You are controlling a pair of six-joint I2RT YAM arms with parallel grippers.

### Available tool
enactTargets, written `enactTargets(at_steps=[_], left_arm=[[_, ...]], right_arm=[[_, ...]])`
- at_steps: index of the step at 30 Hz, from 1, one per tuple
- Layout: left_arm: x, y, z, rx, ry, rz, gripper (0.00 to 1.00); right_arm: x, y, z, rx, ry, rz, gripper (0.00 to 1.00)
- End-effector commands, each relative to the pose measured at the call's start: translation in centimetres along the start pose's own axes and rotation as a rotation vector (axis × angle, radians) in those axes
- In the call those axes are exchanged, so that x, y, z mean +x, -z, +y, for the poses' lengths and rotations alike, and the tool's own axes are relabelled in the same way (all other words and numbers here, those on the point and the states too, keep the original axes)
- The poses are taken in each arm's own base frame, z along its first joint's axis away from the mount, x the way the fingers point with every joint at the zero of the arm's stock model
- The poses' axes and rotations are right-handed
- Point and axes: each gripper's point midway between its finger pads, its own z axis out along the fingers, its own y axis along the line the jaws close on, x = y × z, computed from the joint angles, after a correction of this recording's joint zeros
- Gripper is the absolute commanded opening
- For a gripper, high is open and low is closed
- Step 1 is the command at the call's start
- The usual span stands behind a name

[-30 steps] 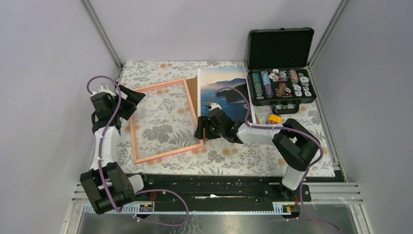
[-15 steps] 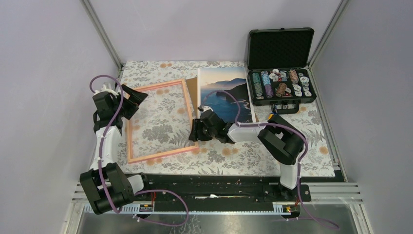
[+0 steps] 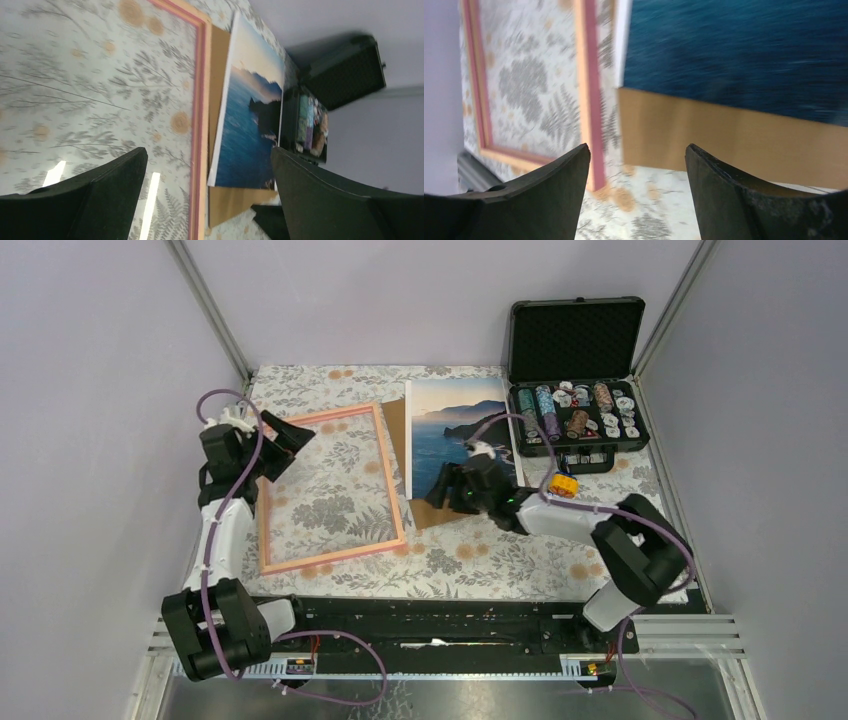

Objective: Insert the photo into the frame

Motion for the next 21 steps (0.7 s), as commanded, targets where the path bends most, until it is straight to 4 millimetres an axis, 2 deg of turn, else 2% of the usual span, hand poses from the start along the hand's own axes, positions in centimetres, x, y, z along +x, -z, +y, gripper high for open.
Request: enactTargets(at_steps=[1,5,8,11,14,17,21], left_arm=[[0.9,-0.2,-5.2,0.140,-0.133,0.028,0.99],[5.2,-1.5,-7.3,0.132,-0.246,0.141,0.99],[10.0,-2.6,-9.2,0.139,-0.319,0.269,0.99],[14.7,-3.6,-10.6,0.149,-0.345,0.385,0.99],[19.0,-4.7,-12.0,0.117,-0.394,0.427,0.99],[21.7,-6.2,-12.3,0.066,-0.426,0.405,0.99],[23.4,-7.8,-11.8,0.019,-0.412,0.373,0.99]], right_arm=[[-3.8,2.5,-4.9,0.090,-0.014,-0.122,0.77],[-5.6,4.6,-9.4,0.176,-0.023,-0.156,0.77],[-7.4,6.3,-12.0,0.240,-0.034,-0.192,0.77],[-9.0,7.2,-14.0,0.269,-0.067,-0.225,0.76],[-9.9,7.1,-15.1,0.248,-0.111,-0.239,0.75],[-10.6,7.1,-16.3,0.245,-0.151,-0.268,0.74],[-9.8,7.0,-18.5,0.276,-0.166,-0.248,0.74]])
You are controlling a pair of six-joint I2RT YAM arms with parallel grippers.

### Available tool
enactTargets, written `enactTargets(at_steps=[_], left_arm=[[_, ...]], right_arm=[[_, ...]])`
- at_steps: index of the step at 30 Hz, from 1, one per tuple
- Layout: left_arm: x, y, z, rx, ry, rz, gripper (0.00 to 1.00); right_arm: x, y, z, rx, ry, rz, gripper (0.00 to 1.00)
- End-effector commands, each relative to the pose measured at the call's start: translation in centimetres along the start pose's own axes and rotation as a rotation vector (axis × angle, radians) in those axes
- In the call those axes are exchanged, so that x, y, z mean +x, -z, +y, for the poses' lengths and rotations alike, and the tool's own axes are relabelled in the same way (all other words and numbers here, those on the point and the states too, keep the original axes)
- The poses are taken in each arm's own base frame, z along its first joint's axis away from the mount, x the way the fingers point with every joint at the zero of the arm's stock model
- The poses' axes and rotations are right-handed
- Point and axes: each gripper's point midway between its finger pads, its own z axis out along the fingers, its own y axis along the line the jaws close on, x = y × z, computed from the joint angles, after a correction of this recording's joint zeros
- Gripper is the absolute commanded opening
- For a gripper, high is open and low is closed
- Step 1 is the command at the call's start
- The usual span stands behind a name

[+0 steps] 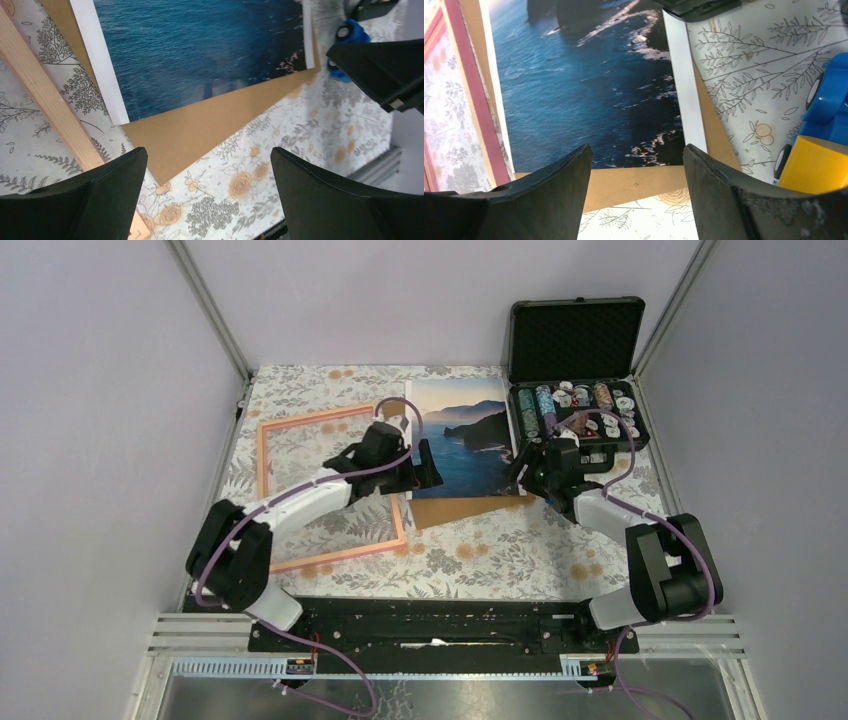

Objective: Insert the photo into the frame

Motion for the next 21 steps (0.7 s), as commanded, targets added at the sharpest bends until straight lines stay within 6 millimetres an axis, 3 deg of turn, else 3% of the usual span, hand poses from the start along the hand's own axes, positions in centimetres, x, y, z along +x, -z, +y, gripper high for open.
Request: enactTargets(at_steps=[1,11,14,21], left_arm=[[-3.2,-1.7,0.3,-0.106,0.035,-0.172,0.99],[-3.1,-5.7,1.1,-0.194,0.070,-0.191,0.99],[-2.9,-5.4,2.6,-0.258,0.096,-0.224,0.99],[-2.7,-4.6,3.3,-0.277,0.105,-0.246,0.99]], right_arm=[[0.3,-0.6,-1.5,-0.007,-0.003,0.010,0.74],[1.5,-1.5,-1.5,-0.066,-0.070,0.070,0.72],[1.6,-1.2,-1.2,-0.081,-0.073,0.085,0.71],[1.3,-1.0,-1.1,-0.082,-0.069,0.067,0.71]])
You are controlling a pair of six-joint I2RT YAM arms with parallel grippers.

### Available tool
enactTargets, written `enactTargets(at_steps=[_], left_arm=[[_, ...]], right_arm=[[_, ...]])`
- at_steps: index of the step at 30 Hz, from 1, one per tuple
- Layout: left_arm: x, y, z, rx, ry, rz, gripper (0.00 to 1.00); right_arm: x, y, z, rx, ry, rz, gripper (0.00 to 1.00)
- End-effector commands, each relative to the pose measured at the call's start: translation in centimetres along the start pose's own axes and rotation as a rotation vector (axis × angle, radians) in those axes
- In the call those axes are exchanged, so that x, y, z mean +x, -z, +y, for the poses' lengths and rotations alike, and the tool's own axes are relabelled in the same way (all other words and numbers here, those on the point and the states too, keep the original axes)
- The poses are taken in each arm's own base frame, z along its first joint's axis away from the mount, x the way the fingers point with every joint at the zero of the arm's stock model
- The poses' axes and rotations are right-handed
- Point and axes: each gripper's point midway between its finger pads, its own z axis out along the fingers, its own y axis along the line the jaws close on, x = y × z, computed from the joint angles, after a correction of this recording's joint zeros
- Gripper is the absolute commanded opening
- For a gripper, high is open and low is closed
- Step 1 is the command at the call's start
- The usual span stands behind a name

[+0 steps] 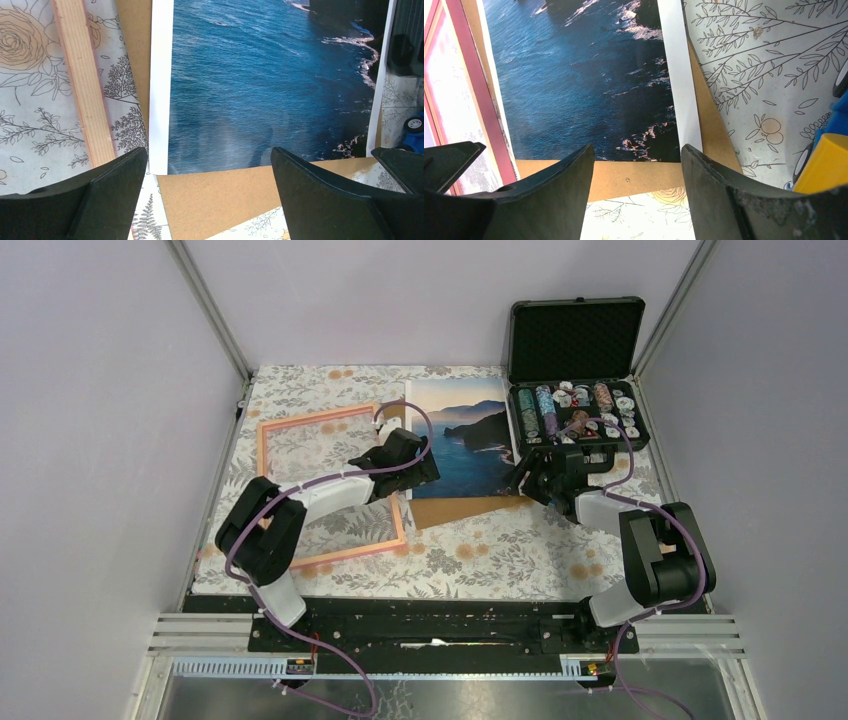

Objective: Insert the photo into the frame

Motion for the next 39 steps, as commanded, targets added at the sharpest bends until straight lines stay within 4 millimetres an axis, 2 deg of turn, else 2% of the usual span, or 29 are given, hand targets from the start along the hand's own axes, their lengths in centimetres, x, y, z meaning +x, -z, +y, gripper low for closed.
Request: enactTargets(at_steps=[1,9,14,16,23,28,34,37,39], left_arm=[[-1.7,0.7,-0.5,-0.001,0.025,-0.073,0.99],[-0.6,-0.5,0.1,-0.066,-0.018,-0.067,0.99],[-0.2,-0.9,0.7,-0.125,-0.055,-0.069,0.99],[0.0,-1.0,1.0,-0.138,-0.057,-0.065,0.99],[1.4,-1.9,1.5,-0.167,-0.077,0.003,0.99],[2.6,-2.6,0.6,-0.129,-0.060,0.064,0.99],[3.0,-3.2,0.3,-0.108,-0.036,0.092,0.99],[2.9,-2.9,0.0,-0.081,-0.021,0.099,0.99],[2.2,-2.0,-0.7,-0.042,0.002,0.086,0.99]], right_arm=[[-0.5,-0.1,0.5,-0.024,-0.001,-0.013,0.71],[-0.3,-0.8,-0.6,0.046,0.059,0.012,0.69],[-0.6,-0.8,0.0,0.120,0.173,0.009,0.69],[-0.6,-0.8,0.4,0.124,0.183,0.016,0.70],[0.4,-1.6,-0.7,0.162,0.169,0.052,0.70],[0.8,-1.9,-0.8,0.158,0.161,0.066,0.70],[0.9,-1.9,-0.9,0.155,0.161,0.068,0.70],[1.1,-2.0,-0.9,0.150,0.159,0.072,0.70],[1.3,-2.1,-0.8,0.142,0.156,0.078,0.70]])
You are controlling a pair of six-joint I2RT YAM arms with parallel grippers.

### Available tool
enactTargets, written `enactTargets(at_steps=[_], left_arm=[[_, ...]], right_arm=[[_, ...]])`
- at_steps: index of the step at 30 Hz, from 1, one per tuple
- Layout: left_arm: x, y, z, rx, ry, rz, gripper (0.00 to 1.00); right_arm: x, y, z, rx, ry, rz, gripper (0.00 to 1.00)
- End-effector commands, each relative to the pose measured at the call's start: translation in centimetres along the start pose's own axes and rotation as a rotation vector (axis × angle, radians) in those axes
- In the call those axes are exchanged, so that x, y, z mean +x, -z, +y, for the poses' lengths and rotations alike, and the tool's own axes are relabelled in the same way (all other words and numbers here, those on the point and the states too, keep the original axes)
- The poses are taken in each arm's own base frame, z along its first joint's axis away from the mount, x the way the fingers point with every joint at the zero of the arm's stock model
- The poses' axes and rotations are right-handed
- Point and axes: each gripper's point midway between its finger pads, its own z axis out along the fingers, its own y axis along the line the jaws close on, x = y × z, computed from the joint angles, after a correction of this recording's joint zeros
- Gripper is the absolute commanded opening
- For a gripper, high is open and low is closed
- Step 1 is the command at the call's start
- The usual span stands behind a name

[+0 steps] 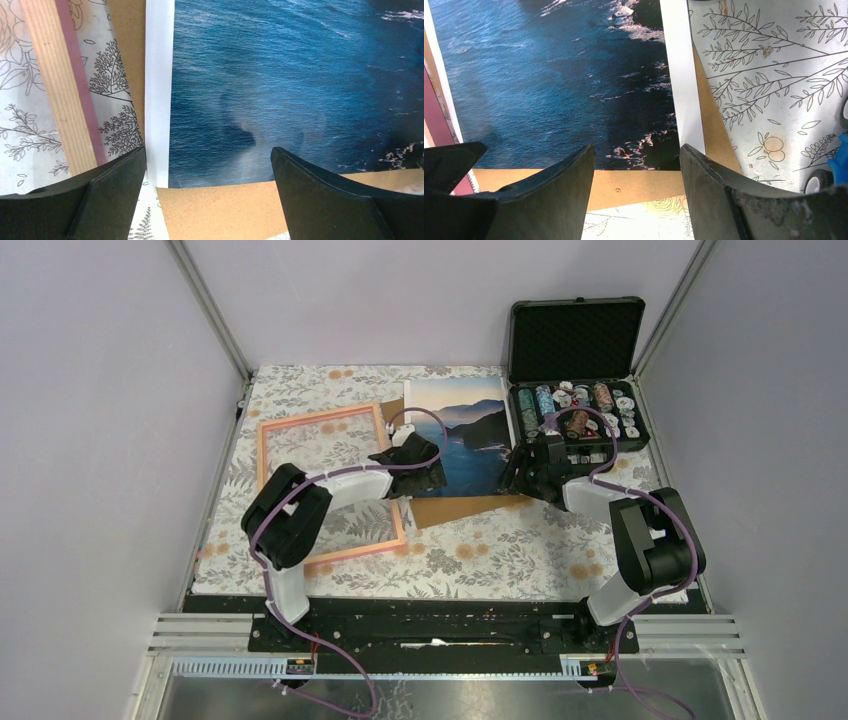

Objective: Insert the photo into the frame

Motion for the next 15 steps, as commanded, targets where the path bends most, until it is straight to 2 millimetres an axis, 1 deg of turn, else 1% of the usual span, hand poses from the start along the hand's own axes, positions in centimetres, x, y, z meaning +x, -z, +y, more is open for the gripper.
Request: enactTargets(at_steps=[1,5,9,15], left_arm=[[-1.1,1.8,-1.9,0.116,0.067,0.003,0.99],[-2.8,4.1,-3.2,0.239,0.099,-0.050,0.99],[-3.6,5.2,-4.3,0.317,0.116,-0.054,0.99],[-3.7,4.9,-5.0,0.382,0.149,-0.029,0.99]], right_arm=[[1.0,-0.7,-0.5,0.013,0.003,0.039,0.70],[1.4,-0.9,-0.2,-0.004,-0.001,0.052,0.70],[1.3,-0.8,0.0,-0.013,-0.002,0.051,0.70],[1.5,-0.9,0.1,-0.020,-0.005,0.056,0.70]])
